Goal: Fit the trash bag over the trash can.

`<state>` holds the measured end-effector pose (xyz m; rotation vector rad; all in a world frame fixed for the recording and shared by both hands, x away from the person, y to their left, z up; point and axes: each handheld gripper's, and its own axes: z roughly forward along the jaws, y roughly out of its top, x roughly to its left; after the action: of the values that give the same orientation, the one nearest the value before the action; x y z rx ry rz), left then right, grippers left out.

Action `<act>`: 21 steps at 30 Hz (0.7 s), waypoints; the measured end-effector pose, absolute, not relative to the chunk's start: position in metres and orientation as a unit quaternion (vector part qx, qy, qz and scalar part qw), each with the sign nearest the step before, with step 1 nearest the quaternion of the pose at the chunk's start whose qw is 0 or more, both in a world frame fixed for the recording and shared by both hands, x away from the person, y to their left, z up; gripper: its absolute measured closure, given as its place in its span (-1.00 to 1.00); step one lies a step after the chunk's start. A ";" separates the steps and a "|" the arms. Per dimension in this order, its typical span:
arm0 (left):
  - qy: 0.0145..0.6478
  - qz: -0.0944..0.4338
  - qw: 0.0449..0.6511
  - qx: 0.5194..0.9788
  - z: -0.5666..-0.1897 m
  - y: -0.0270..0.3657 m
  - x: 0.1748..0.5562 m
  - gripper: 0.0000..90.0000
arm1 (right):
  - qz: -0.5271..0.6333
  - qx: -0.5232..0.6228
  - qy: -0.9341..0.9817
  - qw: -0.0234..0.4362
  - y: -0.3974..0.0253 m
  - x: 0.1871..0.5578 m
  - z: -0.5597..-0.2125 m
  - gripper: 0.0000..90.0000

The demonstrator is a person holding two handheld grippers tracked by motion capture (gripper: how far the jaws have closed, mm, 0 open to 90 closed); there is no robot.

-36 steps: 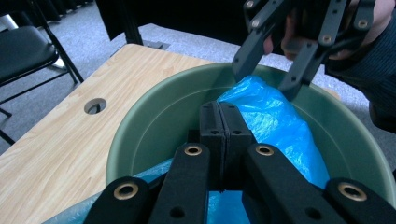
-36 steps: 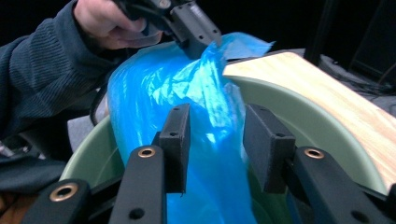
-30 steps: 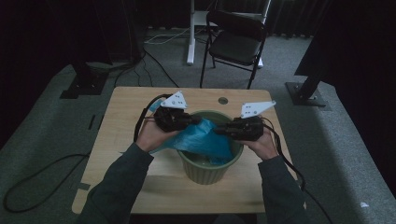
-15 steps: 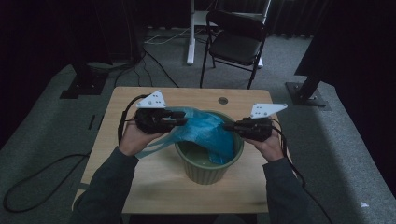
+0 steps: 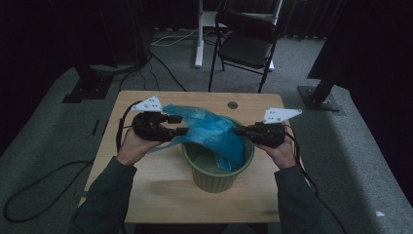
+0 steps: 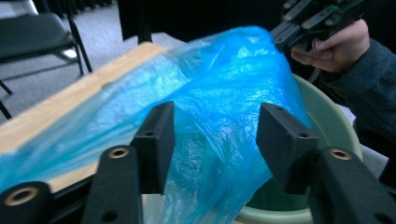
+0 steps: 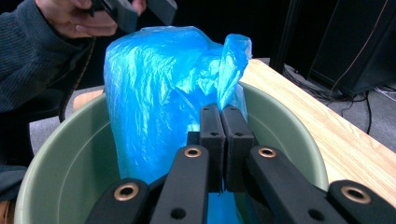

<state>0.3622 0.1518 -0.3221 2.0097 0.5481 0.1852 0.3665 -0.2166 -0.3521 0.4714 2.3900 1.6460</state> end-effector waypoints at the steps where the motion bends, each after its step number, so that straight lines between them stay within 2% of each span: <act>1: 0.232 0.063 0.500 0.832 -0.327 0.147 0.366 0.00 | 0.558 0.158 0.809 0.102 -0.217 0.366 -0.352 0.97; 3: 0.241 0.045 0.495 0.834 -0.332 0.142 0.371 0.04 | 0.559 0.158 0.807 0.105 -0.217 0.365 -0.352 0.96; 8: 0.241 0.047 0.487 0.838 -0.336 0.130 0.373 0.65 | 0.561 0.157 0.807 0.101 -0.217 0.366 -0.352 0.91; 10: 0.235 0.054 0.482 0.843 -0.335 0.126 0.372 0.81 | 0.561 0.157 0.807 0.096 -0.217 0.366 -0.352 0.75; 14: 0.221 0.072 0.475 0.849 -0.331 0.118 0.368 0.92 | 0.574 0.163 0.798 0.089 -0.219 0.368 -0.350 0.49; 21: 0.211 0.091 0.468 0.853 -0.326 0.111 0.364 0.92 | 0.585 0.161 0.790 0.089 -0.215 0.369 -0.339 0.36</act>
<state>0.3639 0.1105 -0.3262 2.0929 0.5178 0.2241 0.3691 -0.2153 -0.3394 0.4787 2.3486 1.7415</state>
